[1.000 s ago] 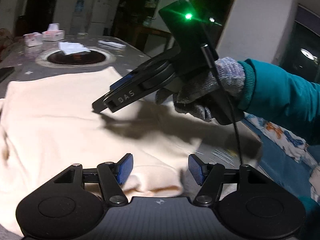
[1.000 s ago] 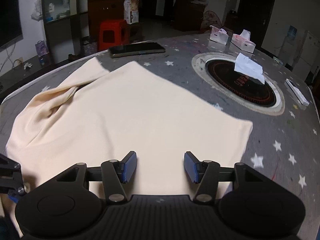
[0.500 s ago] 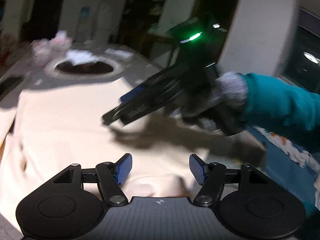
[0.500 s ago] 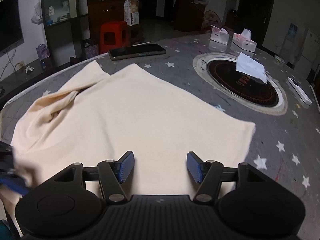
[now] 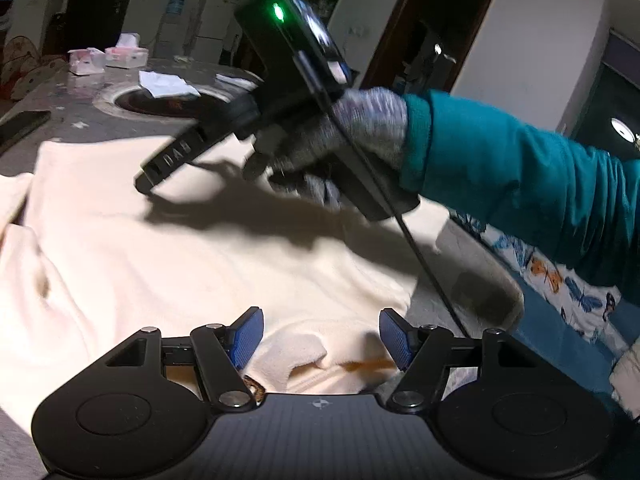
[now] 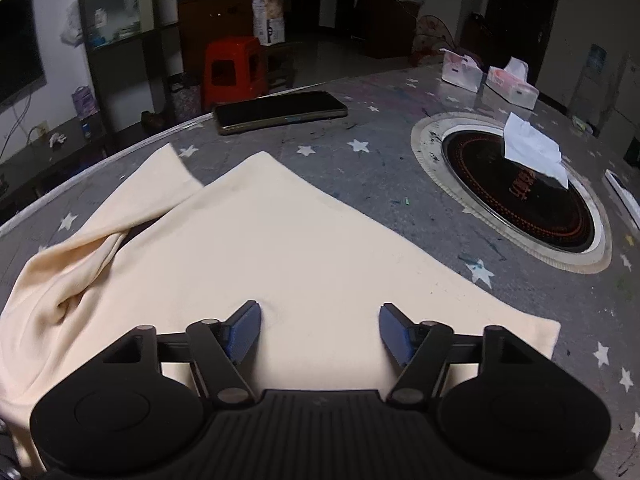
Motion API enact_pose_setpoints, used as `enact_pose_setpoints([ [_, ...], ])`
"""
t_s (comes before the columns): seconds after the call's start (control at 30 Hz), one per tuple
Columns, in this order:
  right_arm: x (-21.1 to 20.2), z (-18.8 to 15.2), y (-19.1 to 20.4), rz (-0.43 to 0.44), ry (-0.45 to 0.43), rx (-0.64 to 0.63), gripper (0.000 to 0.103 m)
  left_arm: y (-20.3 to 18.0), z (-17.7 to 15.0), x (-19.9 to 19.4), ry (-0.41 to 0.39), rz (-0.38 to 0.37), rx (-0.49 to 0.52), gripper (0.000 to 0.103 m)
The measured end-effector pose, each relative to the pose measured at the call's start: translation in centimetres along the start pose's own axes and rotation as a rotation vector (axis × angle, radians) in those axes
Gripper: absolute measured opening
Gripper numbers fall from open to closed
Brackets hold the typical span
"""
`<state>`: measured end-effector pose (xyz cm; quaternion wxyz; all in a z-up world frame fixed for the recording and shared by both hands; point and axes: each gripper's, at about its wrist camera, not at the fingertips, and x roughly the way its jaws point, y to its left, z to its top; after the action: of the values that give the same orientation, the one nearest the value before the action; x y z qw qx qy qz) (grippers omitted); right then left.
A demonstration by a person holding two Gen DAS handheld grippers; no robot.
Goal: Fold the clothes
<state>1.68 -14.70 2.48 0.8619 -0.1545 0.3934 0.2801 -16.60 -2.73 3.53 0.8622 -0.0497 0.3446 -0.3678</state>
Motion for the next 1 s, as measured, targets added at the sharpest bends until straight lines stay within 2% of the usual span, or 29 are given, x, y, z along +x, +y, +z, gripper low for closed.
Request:
enact_pose_setpoints([
  [0.13, 0.1, -0.1, -0.4, 0.008, 0.001, 0.024, 0.072, 1.4, 0.6, -0.9, -0.038, 0.049, -0.040, 0.069],
  [0.23, -0.2, -0.2, -0.6, 0.008, 0.000, 0.040, 0.072, 2.7, 0.3, -0.5, -0.011, 0.080, -0.088, 0.069],
  [0.4, -2.5, -1.4, -1.1, 0.005, -0.033, 0.068, 0.072, 2.8, -0.4, -1.1, -0.015, 0.076, -0.091, 0.074],
  [0.63, -7.8, -5.9, -0.1, 0.012, -0.066, 0.049, 0.072, 3.7, 0.7, -1.7, -0.057, 0.121, -0.096, 0.075],
  [0.73, -9.7, -8.3, 0.8, 0.027, -0.070, 0.032, 0.072, 4.4, 0.8, -1.5, -0.051, 0.154, -0.111, 0.075],
  [0.83, -10.7, -10.8, 1.4, 0.026, -0.064, 0.026, 0.072, 5.2, 0.3, -1.6, -0.039, 0.194, -0.133, 0.075],
  [1.0, -11.7, -13.8, 2.2, 0.002, -0.082, 0.020, 0.073, 5.8, 0.3, -3.4, -0.072, 0.231, -0.150, 0.075],
])
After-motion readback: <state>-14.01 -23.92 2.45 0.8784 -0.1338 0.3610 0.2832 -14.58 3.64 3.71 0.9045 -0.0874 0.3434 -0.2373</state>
